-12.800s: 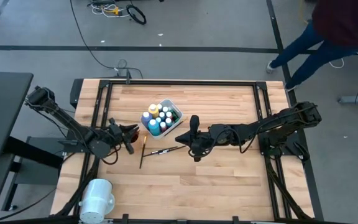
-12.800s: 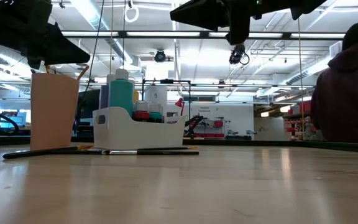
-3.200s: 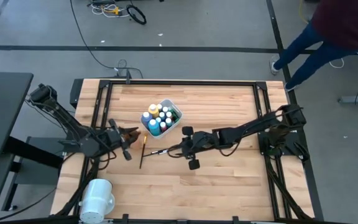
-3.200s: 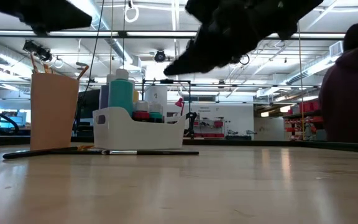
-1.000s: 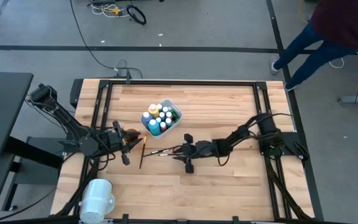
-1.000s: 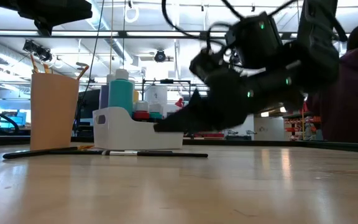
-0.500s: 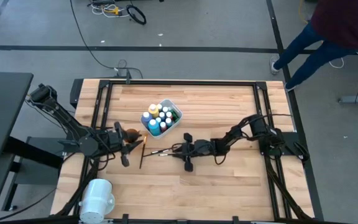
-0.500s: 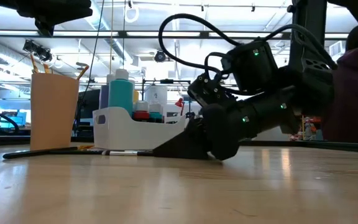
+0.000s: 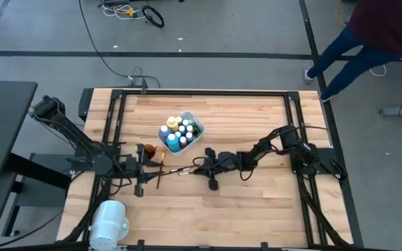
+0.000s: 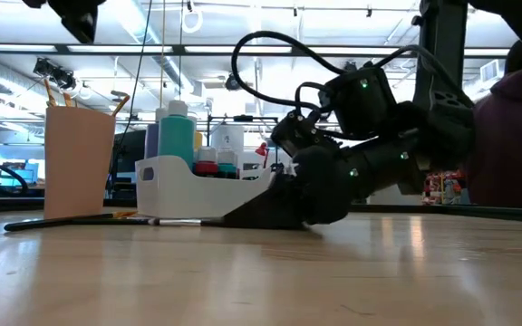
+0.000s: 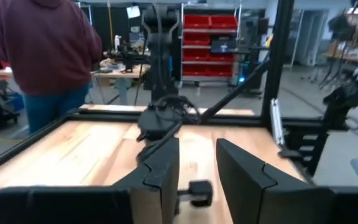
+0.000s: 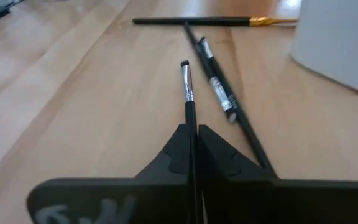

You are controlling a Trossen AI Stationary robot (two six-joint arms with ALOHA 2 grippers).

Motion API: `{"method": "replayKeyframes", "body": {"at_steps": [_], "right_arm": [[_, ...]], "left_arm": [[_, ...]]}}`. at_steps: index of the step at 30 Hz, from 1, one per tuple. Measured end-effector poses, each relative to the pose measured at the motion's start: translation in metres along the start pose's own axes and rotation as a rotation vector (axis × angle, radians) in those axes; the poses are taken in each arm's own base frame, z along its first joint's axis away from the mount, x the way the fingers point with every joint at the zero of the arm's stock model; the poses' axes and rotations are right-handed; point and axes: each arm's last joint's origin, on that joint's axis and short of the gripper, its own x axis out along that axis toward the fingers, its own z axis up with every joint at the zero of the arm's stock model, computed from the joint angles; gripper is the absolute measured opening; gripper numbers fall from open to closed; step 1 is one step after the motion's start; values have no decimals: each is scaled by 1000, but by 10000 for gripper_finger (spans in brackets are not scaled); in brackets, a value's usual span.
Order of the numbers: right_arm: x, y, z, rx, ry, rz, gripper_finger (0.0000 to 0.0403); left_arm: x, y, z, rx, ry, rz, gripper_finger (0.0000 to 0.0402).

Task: Pick & Place Paint Supplies
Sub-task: Put the bottom black silver paintbrush into the orange cup

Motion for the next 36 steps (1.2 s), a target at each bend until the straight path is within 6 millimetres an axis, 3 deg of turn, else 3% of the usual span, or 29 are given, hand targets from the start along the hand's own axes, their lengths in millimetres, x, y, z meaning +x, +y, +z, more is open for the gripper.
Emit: {"method": "replayKeyframes", "body": {"at_steps": [3,9,14,20,26,36], "right_arm": [[-5,3,14,-9,9,30,10],[-25,8,67,-101,-74,65,10],[-55,13,118,-179,-177,83,10],[-91,20,165,-301,-366,61,10],[-96,21,179,-341,-548,40,11],[-87,17,171,-308,-516,-34,12]], "left_arm": [[5,0,-5,59,17,17,116],[12,3,-11,106,41,51,123],[12,4,-10,186,34,58,136],[12,4,-10,242,35,59,149],[15,9,-1,278,-29,91,151],[22,16,14,293,-176,3,151]]}}
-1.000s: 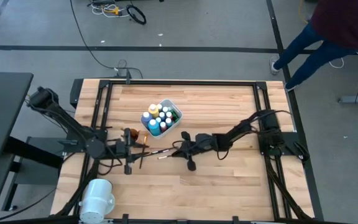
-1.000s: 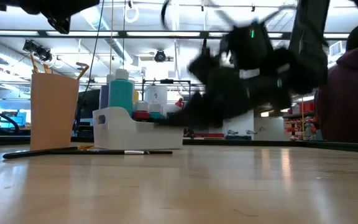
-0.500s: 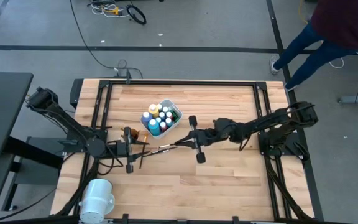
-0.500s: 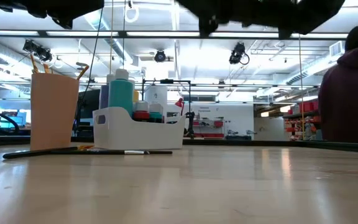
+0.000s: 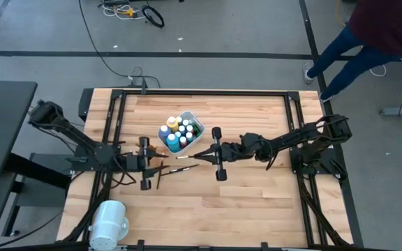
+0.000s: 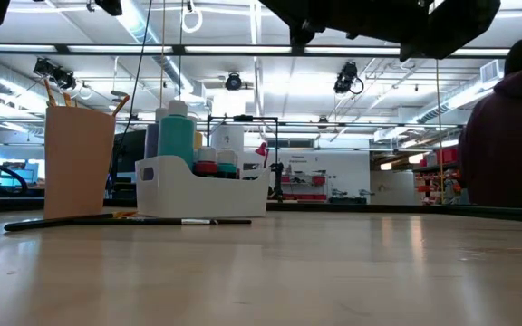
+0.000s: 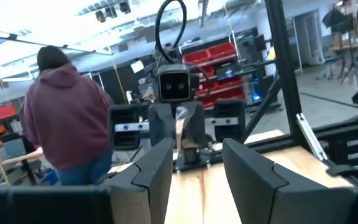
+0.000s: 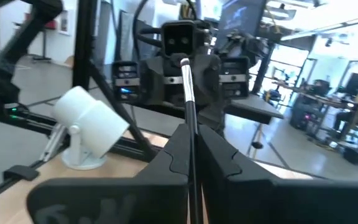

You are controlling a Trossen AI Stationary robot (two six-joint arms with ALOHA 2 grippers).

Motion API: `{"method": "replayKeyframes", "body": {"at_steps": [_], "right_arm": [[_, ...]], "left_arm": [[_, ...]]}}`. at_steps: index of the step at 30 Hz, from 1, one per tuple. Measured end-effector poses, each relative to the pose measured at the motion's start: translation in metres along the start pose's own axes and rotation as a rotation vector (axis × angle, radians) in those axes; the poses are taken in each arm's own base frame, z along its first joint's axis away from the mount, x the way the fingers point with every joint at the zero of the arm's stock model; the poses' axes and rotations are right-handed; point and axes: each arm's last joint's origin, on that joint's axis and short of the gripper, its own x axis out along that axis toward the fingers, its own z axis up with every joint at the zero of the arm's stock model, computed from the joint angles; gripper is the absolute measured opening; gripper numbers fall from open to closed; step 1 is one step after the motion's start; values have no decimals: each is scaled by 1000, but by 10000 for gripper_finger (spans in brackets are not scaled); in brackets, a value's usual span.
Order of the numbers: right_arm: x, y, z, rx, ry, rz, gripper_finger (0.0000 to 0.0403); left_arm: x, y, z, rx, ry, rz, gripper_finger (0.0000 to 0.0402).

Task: Pick & Place Paint Supplies
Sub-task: Put the bottom black silver paintbrush into the orange cup

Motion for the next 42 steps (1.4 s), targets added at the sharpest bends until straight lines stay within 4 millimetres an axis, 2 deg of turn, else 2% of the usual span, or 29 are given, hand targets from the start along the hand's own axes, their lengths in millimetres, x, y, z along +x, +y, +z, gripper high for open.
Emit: {"method": "replayKeyframes", "body": {"at_steps": [10,19,26,36,39,42], "right_arm": [[0,-1,0,1,1,-9,13],[0,-1,0,2,0,-10,13],[0,-1,0,2,0,-10,13],[0,-1,0,-1,0,-10,13],[0,-1,0,-1,0,-10,13],[0,-1,1,-2,-1,-10,13]], "left_arm": [[13,16,-4,-52,-57,-15,151],[25,18,-13,-42,-86,-41,151],[41,17,-3,-8,-106,-48,151],[44,16,-2,13,-92,-54,149],[44,16,-2,36,-92,-53,131],[44,16,-2,49,-93,-52,94]]}}
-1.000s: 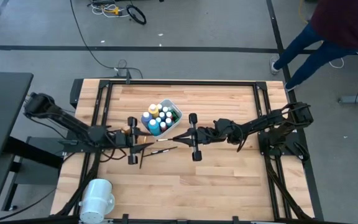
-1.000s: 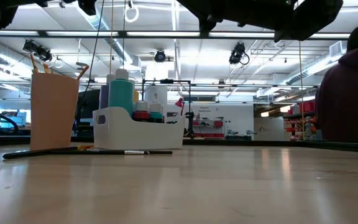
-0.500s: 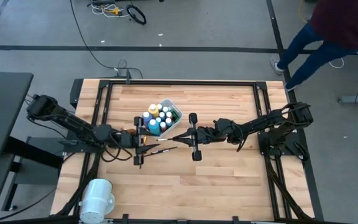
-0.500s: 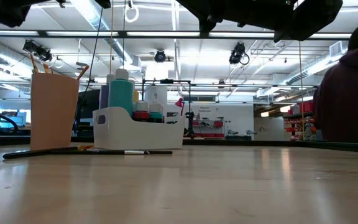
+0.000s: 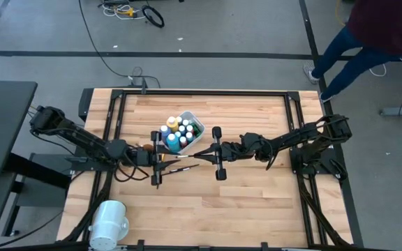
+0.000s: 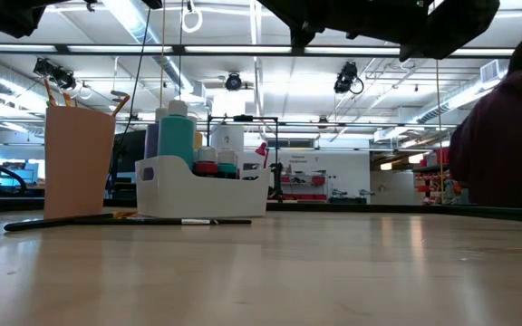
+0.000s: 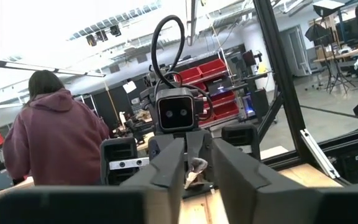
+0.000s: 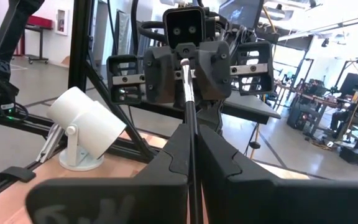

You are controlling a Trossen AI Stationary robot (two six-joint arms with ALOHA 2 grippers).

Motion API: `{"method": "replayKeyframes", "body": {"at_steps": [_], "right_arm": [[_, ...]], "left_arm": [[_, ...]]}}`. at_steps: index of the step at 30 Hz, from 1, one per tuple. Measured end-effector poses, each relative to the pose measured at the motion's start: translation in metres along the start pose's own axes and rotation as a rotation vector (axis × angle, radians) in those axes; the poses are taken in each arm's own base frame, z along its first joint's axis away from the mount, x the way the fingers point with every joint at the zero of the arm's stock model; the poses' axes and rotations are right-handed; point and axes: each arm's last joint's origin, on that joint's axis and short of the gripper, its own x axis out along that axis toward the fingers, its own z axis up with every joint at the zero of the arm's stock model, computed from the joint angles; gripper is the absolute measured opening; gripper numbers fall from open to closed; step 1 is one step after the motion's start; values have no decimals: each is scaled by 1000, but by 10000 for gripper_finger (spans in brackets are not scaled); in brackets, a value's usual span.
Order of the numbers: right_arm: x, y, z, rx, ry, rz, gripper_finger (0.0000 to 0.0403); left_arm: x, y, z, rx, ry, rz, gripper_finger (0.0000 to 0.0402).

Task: Pick & Place Paint Supplies
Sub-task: Put the bottom black silver paintbrush into the orange cup

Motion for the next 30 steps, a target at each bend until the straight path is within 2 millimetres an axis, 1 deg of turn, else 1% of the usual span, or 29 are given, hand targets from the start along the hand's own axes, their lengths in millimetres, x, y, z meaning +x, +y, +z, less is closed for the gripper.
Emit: {"method": "replayKeyframes", "body": {"at_steps": [4,6,8,11,16,21,23,25,27,30], "right_arm": [[0,0,0,-12,0,-1,13],[0,0,0,-21,-1,0,14],[0,0,0,-22,-1,-1,18],[0,0,0,-22,0,-4,37],[0,-2,0,-28,21,-82,86],[0,-4,-1,-63,39,-137,127],[0,-4,-1,-61,42,-134,138],[0,-3,-2,-52,50,-131,145],[0,-3,-2,-47,53,-130,148],[0,-3,-4,-46,73,-125,148]], "left_arm": [[0,0,0,-3,0,1,34],[0,0,0,-4,-2,1,14],[0,0,0,-4,-2,1,13],[0,0,0,-6,3,0,20],[0,-1,-5,-8,65,16,10],[-1,0,-7,-45,147,52,13],[0,2,-3,-80,192,47,11],[3,4,6,-127,247,26,10],[6,7,16,-179,343,7,10],[10,13,32,-266,498,48,11]]}}
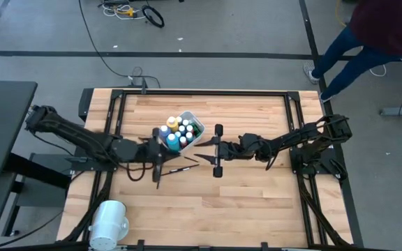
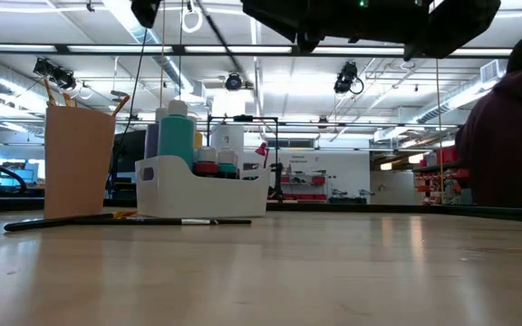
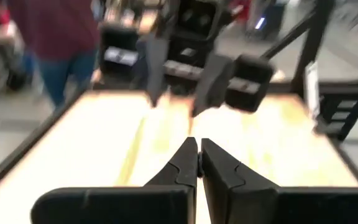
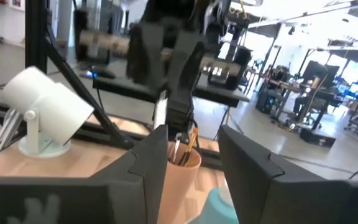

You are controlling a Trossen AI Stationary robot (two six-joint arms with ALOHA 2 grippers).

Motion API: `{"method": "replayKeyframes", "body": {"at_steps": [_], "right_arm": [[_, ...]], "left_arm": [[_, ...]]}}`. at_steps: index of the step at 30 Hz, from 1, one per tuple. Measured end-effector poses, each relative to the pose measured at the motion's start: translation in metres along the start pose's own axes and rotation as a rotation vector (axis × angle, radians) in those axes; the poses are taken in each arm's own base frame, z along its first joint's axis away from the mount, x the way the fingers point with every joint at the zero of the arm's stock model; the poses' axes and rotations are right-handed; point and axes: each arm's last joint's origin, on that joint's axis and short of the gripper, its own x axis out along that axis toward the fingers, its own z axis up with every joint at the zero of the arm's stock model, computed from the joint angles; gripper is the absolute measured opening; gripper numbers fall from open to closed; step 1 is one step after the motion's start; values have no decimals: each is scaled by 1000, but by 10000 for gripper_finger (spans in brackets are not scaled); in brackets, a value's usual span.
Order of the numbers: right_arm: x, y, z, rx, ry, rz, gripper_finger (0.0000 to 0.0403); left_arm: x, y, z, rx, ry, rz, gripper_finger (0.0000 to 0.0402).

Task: Pick & Place Paint Supplies
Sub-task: Put the bottom black silver paintbrush into the orange cup

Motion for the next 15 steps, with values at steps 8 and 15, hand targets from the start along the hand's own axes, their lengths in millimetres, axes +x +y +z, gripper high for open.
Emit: {"method": "replayKeyframes", "body": {"at_steps": [8,15], "right_arm": [[0,1,-4,22,44,13,143],[0,2,-5,22,56,16,143]], "left_arm": [[-22,5,44,3,249,17,9],[-58,17,74,-110,303,33,9]]}}
